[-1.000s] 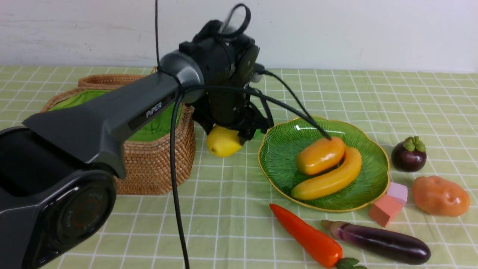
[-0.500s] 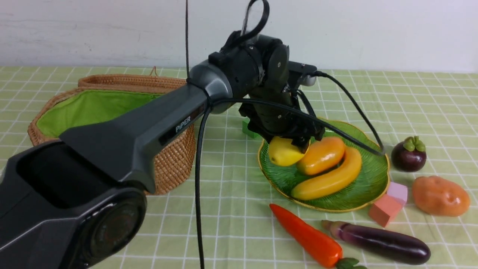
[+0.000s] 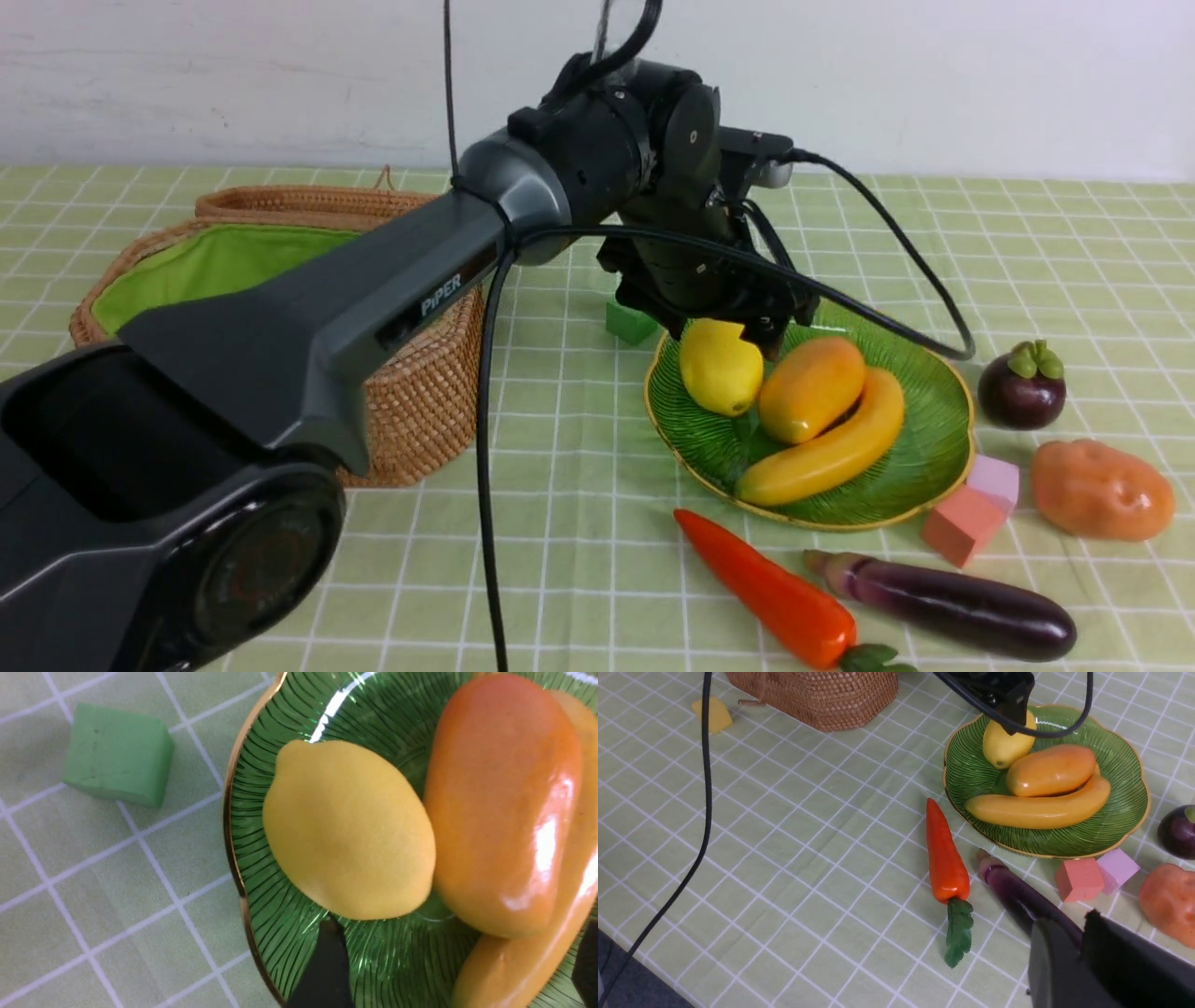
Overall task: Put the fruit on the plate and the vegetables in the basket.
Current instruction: Grab a lemon with your left arm and place it on the plate on the right, then use the right arm to grab a carrot and put it into the left basket
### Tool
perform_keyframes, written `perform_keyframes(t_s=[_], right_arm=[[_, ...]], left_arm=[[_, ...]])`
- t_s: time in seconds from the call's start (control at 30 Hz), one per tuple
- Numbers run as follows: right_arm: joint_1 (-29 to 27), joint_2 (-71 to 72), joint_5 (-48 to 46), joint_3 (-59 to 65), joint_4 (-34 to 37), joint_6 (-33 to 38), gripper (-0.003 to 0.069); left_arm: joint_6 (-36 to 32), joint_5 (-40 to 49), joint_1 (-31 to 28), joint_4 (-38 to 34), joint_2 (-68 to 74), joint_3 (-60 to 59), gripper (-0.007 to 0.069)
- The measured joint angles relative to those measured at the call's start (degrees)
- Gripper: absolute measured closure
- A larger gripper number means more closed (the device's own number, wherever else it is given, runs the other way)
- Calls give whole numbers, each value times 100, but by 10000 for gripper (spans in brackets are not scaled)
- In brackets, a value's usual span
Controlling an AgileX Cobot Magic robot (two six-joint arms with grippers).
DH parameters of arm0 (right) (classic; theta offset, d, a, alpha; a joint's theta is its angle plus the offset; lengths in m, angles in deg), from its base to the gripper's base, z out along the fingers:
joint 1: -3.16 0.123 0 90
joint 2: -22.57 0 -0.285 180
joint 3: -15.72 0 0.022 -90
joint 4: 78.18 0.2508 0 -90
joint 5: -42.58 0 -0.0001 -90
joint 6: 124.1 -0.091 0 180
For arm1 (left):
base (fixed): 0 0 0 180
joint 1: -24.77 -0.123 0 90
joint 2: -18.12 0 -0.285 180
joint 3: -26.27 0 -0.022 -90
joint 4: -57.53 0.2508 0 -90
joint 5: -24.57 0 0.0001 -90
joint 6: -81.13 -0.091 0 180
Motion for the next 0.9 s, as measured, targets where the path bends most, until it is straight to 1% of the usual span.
perform_keyframes(t_s=[0.07, 0.13, 0.17, 0.2, 0.23, 0.3, 0.37, 0.4, 0.43, 0.53, 0.67, 0.77, 0.83, 0.87, 0.9], right_arm=[[0, 0, 0, 0, -6, 4, 549], [0, 0, 0, 0, -6, 4, 549], [0, 0, 0, 0, -6, 4, 549], [0, 0, 0, 0, -6, 4, 549], [0, 0, 0, 0, -6, 4, 549], [0, 0, 0, 0, -6, 4, 549], [0, -20, 0, 0, -6, 4, 549], [0, -33, 0, 0, -6, 4, 549], [0, -91, 0, 0, -7, 4, 549], [0, -265, 12, 0, -21, 4, 549], [0, -627, 48, 0, 29, 4, 549], [0, -1003, 186, 0, 104, 4, 547], [0, -1239, 314, 0, 193, 4, 547], [0, -1263, 326, 0, 193, 4, 547], [0, -1460, 424, 0, 276, 4, 547]], left_arm=[[0, 106, -12, -6, -126, 0, 53], [0, 309, -18, -12, -311, 0, 120], [6, 448, -18, -12, -434, 0, 169], [3, 626, -18, -12, -633, 0, 237], [3, 827, -18, -12, -842, 0, 331], [3, 968, -18, -12, -1076, 0, 418], [3, 1115, -18, -12, -1525, -6, 562], [3, 1157, -18, -12, -1623, -11, 585], [3, 1230, -18, -43, -2039, -64, 638], [-95, 1230, -18, -104, -2898, -303, 638], [-134, 1230, -18, -162, -3989, -1021, 638], [-148, 1230, -18, -166, -4941, -2240, 638], [-148, 1080, -18, -186, -5642, -3291, 638], [-148, 1046, -18, -187, -5716, -3405, 638], [-148, 679, -18, -226, -6401, -4313, 638]])
